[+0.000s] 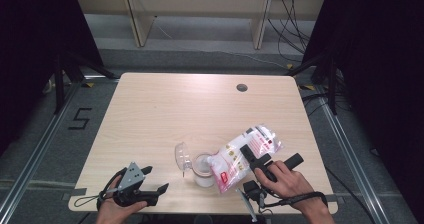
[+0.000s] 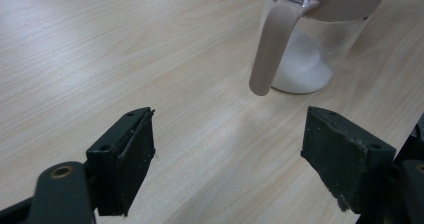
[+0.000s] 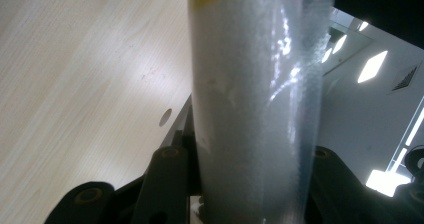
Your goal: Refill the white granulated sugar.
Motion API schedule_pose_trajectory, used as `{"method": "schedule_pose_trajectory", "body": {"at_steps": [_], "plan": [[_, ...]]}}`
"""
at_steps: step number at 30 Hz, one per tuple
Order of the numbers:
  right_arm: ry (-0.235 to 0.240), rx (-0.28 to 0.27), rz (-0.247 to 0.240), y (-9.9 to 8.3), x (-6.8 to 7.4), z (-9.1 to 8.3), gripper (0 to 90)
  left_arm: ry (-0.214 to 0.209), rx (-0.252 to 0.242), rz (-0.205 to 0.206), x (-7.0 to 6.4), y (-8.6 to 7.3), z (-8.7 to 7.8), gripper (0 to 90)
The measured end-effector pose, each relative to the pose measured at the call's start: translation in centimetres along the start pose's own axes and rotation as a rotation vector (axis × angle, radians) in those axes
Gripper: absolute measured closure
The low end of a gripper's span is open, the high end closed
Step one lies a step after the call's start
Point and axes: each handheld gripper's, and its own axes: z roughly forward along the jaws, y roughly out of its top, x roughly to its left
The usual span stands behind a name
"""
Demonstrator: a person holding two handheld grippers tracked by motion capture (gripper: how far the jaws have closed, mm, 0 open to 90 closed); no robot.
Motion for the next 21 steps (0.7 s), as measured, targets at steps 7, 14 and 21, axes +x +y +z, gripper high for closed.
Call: {"method": "schedule_pose_trajectory", "body": {"at_steps": [7,14,21], "plan": [[-0.008,-0.005,0.005,0.05,-0.03,-0.05,69.7,0.002,0.004,-0.013,-0.07,-0.03,-0.02,20.4],[-0.01,-0.005,-0.001,0.03,-0.05,-0.18,69.9,0.002,0.002,-0.018,-0.1,-0.04,0.0,20.4],[-0.016,-0.008,0.003,-0.05,-0.11,-0.25,70.0,0.005,0.0,-0.019,-0.13,-0.05,0.03,20.4]]}}
